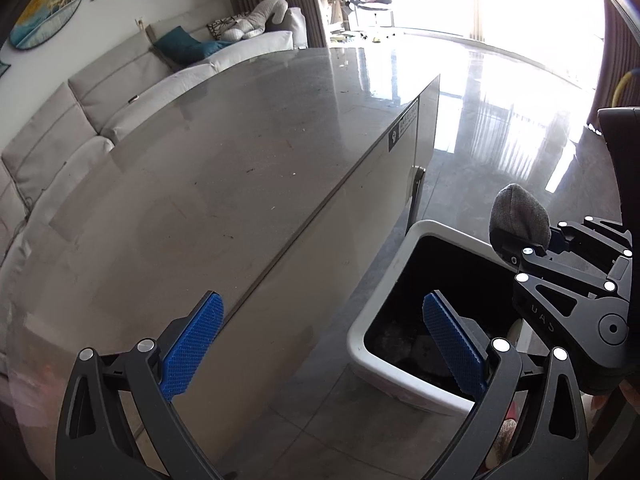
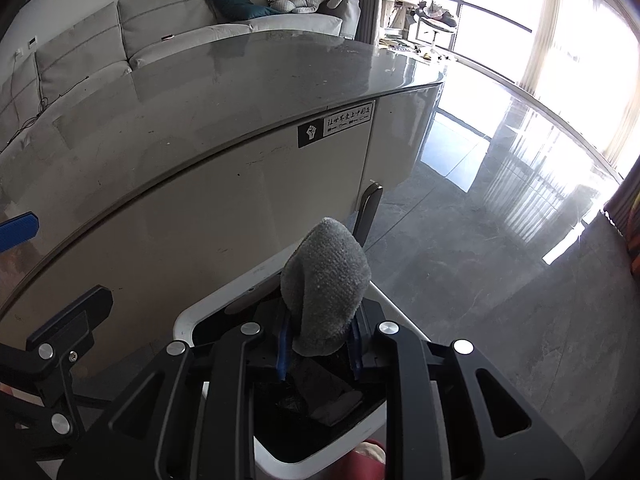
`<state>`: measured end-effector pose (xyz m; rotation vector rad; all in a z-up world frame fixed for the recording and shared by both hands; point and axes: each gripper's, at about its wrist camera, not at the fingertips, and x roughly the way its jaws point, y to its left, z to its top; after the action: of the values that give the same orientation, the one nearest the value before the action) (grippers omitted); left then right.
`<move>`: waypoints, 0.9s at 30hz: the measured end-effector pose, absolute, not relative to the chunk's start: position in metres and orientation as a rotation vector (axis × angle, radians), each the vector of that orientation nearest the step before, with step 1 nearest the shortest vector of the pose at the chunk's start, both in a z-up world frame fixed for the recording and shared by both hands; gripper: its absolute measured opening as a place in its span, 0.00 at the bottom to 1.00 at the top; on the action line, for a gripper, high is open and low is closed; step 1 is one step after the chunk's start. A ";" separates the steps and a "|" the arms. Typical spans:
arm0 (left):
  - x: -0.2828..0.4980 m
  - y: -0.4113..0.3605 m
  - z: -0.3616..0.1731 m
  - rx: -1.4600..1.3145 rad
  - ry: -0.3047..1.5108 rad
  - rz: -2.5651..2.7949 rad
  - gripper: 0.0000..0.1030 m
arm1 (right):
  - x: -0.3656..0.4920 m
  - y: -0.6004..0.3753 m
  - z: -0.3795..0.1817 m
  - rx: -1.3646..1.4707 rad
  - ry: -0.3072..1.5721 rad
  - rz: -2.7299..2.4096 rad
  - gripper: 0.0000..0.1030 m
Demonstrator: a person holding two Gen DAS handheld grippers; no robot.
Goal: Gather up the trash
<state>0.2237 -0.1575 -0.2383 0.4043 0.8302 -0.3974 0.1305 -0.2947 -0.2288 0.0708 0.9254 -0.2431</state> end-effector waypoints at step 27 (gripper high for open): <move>0.227 -0.142 -0.222 0.312 0.811 -0.376 0.95 | 0.137 -0.280 -0.215 -0.002 0.827 -0.293 0.96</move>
<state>0.2274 -0.1416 -0.2220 0.3125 0.8111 -0.3761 0.1366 -0.2796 -0.2153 -0.0024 0.8269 -0.2928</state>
